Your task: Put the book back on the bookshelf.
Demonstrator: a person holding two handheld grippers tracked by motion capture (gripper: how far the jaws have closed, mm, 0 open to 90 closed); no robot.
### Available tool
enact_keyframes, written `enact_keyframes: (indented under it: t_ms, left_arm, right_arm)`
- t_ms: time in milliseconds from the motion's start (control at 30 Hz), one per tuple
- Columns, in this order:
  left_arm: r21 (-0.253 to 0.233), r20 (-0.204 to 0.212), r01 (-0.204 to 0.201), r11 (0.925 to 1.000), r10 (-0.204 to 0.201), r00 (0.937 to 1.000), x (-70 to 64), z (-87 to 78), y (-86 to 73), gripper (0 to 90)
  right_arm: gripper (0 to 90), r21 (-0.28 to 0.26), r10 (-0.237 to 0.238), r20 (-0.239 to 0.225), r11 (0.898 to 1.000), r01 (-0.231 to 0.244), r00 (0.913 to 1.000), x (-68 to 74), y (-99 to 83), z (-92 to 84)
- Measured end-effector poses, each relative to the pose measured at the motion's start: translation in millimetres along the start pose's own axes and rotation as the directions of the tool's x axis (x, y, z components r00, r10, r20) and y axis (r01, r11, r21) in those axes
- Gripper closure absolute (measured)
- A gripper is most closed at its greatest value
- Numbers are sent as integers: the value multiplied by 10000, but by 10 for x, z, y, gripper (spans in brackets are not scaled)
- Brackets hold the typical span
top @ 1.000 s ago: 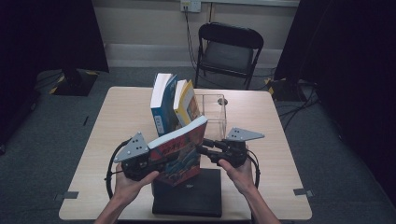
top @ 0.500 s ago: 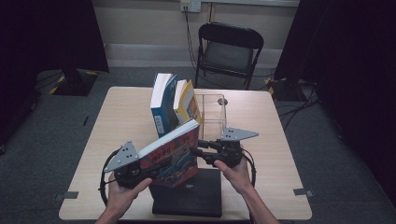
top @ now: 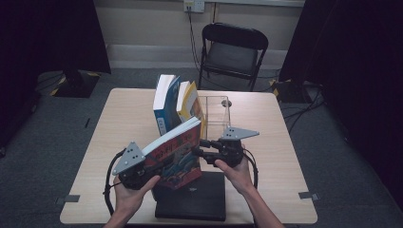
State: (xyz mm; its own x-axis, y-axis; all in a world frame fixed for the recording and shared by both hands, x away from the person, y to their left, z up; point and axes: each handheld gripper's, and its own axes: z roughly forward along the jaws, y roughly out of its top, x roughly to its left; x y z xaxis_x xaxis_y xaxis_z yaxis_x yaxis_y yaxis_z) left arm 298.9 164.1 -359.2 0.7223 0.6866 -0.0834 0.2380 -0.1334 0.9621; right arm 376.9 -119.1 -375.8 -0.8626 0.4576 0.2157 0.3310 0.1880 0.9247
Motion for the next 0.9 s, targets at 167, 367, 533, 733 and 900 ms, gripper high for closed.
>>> enact_keyframes:
  t_ms: [167,367,533,733,900]
  left_arm:
    - [-55,-232,435,9990,-436,9988,77,-28,28,746]
    - [-335,-673,839,9959,-860,9940,175,-116,53,746]
    - [-178,-965,849,9962,-862,9916,212,-138,5,746]
    - [-217,-1167,1048,9943,-1067,9874,278,-195,-3,746]
    - [-317,-1396,1069,9938,-1103,9840,299,-221,15,746]
  right_arm:
    - [508,76,115,137,9999,-116,9998,-26,-10,2]
    - [503,109,138,474,9998,-144,9988,-79,-5,-19]
    - [494,95,187,946,9998,-197,9953,-144,-12,85]
    - [483,418,276,1250,9986,-331,9918,-265,52,222]
    - [472,682,129,1426,9974,-228,9897,-335,152,366]
